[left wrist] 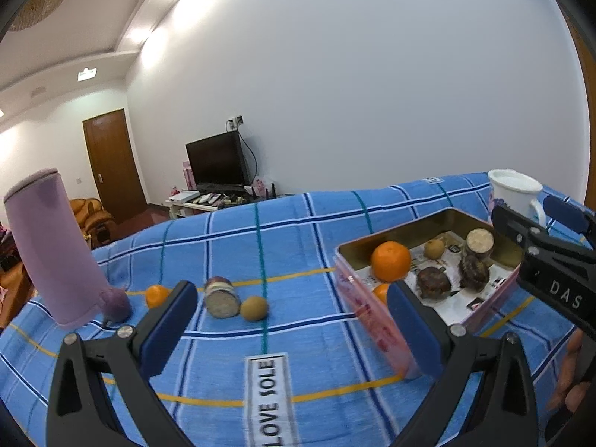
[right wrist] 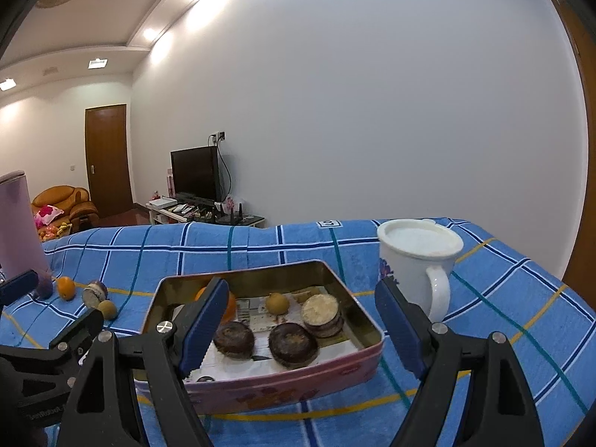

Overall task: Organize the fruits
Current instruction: 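Withdraw both open tools from the tin toward the remaining fruits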

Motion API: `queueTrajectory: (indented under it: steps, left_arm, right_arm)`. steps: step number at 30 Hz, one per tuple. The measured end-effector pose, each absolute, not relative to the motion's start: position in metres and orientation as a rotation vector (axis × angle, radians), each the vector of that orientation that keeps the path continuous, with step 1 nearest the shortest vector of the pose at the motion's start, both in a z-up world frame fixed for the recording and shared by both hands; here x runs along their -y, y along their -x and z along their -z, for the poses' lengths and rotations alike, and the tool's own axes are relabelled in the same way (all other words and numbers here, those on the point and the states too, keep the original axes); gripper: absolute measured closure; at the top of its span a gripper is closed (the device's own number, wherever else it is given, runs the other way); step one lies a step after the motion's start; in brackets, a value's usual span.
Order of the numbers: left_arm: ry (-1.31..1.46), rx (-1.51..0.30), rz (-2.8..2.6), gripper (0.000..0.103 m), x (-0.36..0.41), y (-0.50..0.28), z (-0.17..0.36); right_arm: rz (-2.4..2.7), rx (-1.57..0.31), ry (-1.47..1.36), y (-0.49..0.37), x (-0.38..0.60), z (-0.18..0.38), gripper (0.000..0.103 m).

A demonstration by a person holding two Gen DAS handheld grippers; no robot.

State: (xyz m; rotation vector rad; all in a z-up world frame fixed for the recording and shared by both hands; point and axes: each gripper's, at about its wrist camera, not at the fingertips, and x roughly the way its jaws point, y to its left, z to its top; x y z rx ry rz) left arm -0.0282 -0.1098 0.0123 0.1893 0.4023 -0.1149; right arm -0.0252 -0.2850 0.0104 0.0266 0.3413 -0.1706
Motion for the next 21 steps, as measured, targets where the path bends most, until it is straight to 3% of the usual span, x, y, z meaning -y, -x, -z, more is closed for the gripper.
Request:
queueTrajectory:
  steps: [21]
  left_arm:
    - [-0.131, -0.420, 0.016, 0.000, 0.022, 0.012, -0.014]
  right_arm:
    - [0.049, -0.397, -0.034, 0.001, 0.194, -0.008, 0.021]
